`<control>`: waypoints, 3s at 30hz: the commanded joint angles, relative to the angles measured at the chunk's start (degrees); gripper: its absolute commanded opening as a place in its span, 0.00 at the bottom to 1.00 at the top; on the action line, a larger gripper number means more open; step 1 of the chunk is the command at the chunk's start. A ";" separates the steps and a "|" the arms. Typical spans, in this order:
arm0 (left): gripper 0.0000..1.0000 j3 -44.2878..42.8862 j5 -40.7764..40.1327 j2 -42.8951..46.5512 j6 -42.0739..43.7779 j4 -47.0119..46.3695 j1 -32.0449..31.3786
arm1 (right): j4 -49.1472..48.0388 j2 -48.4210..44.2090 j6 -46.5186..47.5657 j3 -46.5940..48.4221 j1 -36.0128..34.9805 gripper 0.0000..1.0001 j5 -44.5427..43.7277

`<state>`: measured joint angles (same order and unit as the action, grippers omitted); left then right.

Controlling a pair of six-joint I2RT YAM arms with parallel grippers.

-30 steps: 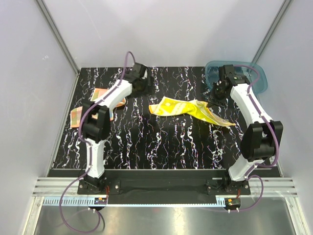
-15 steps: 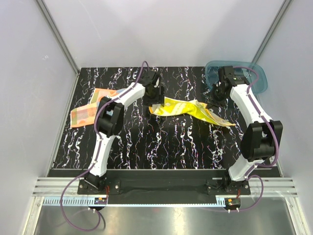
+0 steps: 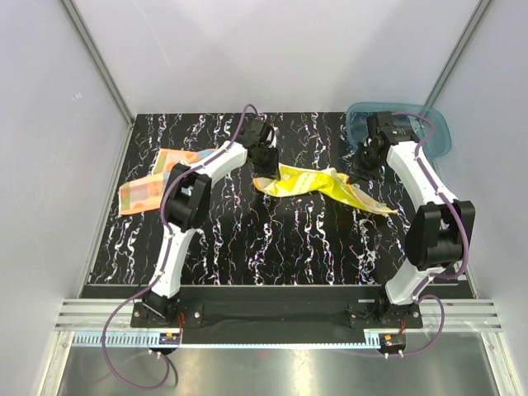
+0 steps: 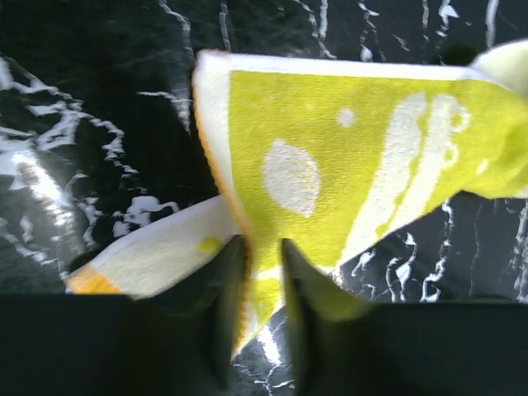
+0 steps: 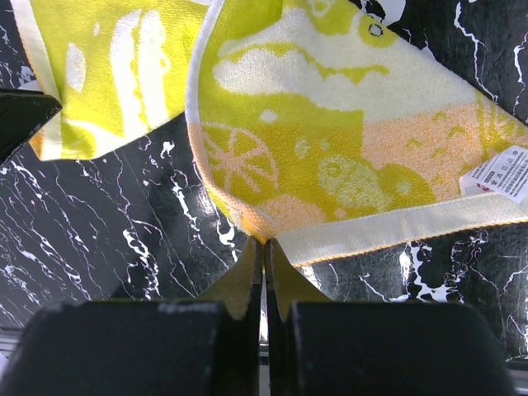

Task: Roll the towels
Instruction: Flatten the towel

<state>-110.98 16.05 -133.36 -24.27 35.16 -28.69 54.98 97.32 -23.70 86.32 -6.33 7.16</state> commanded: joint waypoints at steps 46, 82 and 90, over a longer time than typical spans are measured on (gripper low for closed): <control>0.87 66.67 -34.95 63.31 -26.70 -0.09 -30.38 | 1.71 4.90 1.73 5.61 -0.09 0.00 1.54; 0.01 74.77 -23.79 51.09 -25.83 -16.97 -24.84 | 1.62 5.34 2.08 4.82 -0.09 0.00 0.40; 0.00 73.10 -25.28 61.27 -23.37 -10.29 -24.49 | 3.55 2.35 1.29 6.13 0.00 0.00 1.02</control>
<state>-37.26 -9.19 -77.60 -49.30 21.50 -53.63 56.69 103.20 -22.50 89.78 -6.33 7.18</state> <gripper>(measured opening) 0.009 0.018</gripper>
